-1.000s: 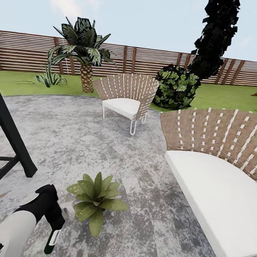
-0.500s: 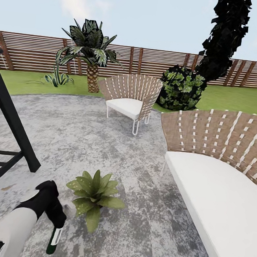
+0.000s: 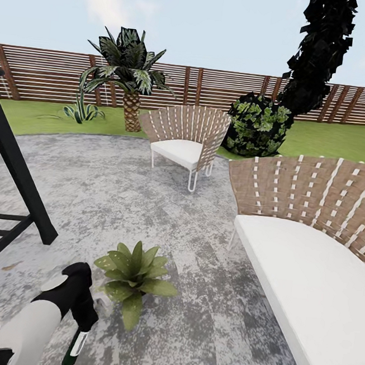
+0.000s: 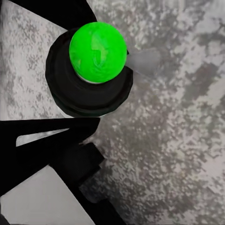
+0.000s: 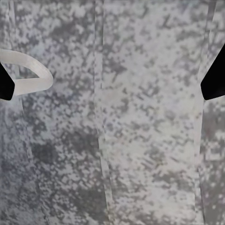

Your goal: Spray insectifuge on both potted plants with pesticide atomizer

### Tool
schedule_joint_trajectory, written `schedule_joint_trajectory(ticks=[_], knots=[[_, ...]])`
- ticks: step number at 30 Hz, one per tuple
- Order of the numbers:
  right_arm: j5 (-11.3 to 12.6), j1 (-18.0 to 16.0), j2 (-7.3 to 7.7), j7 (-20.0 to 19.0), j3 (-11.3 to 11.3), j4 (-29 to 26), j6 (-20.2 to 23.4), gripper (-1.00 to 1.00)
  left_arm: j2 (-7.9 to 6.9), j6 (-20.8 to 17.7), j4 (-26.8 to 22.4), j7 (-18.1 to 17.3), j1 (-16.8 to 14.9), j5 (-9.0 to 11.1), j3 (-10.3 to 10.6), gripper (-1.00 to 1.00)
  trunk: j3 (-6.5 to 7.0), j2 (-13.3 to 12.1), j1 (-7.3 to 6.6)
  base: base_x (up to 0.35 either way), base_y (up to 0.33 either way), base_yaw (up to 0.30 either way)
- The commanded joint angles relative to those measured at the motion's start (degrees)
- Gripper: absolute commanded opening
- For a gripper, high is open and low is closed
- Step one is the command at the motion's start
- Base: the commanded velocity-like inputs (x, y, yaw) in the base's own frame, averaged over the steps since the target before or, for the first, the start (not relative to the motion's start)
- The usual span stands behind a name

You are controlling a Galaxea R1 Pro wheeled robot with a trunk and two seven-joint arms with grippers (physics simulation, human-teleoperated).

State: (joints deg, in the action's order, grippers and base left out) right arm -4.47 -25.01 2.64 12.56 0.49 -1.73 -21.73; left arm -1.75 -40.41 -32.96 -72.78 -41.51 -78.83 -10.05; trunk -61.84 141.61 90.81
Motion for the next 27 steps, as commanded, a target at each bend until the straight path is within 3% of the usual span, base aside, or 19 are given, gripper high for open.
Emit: schedule_joint_trajectory(ticks=[1,4,5,7,11,15,18,19,22,25,27], knots=[[-0.5,0.0,0.00,0.4,0.0,0.1,-0.1,1.00,1.37,-0.7,-0.1,1.2,0.6,0.3,-0.4,-1.00,-0.04,0.0,-0.02,0.000,0.000,0.000],[-0.5,0.0,0.00,0.4,0.0,0.1,-0.1,1.00,3.94,-0.8,-0.6,2.2,1.0,1.5,-0.8,-1.00,-0.04,0.0,-0.02,0.000,0.000,0.000],[-0.5,0.0,0.00,0.4,0.0,0.1,-0.1,1.00,3.81,-0.8,-0.6,2.3,1.1,1.6,-1.2,-1.00,-0.04,0.0,-0.02,0.000,0.000,0.000],[-0.5,0.0,0.00,0.4,0.0,0.1,-0.1,1.00,2.43,-0.5,-0.5,2.4,2.2,1.7,-4.2,-1.00,-0.04,0.0,-0.02,0.000,0.000,0.000],[-0.5,0.0,0.00,0.4,0.0,0.1,-0.1,1.00,-0.12,-0.2,-0.6,2.5,4.6,1.8,-5.2,-1.00,-0.04,0.0,-0.02,0.000,0.000,0.000],[-0.5,0.0,0.00,0.4,0.1,0.1,-0.1,1.00,0.26,-0.1,-0.6,4.5,5.3,2.2,-5.5,-1.00,-0.04,0.0,-0.02,0.000,0.000,0.000],[-0.5,0.0,0.00,0.4,0.1,0.1,-0.1,1.00,1.30,-0.2,-0.6,8.4,5.4,6.4,-5.6,-1.00,-0.04,0.0,-0.02,0.000,0.000,0.000],[-0.5,0.0,0.00,0.4,0.0,0.1,-0.1,1.00,1.47,-0.2,-0.6,10.8,5.4,8.8,-5.5,-1.00,-0.04,0.0,-0.02,0.000,0.000,0.000],[-0.5,0.0,0.00,0.4,0.0,0.1,-0.1,1.00,1.34,-0.1,0.0,16.4,5.5,12.8,-5.4,-1.00,-0.04,0.0,-0.02,0.000,0.000,0.000],[-0.5,0.0,0.00,0.4,0.1,0.1,-0.1,1.00,0.80,0.1,0.4,18.1,7.0,14.0,-5.2,-1.00,-0.04,0.0,-0.02,0.000,0.000,0.000],[-0.5,0.0,0.00,0.4,0.1,0.1,-0.1,1.00,1.35,0.1,0.4,18.5,8.3,14.0,-4.9,-1.00,-0.04,0.0,-0.02,0.000,0.000,0.000]])
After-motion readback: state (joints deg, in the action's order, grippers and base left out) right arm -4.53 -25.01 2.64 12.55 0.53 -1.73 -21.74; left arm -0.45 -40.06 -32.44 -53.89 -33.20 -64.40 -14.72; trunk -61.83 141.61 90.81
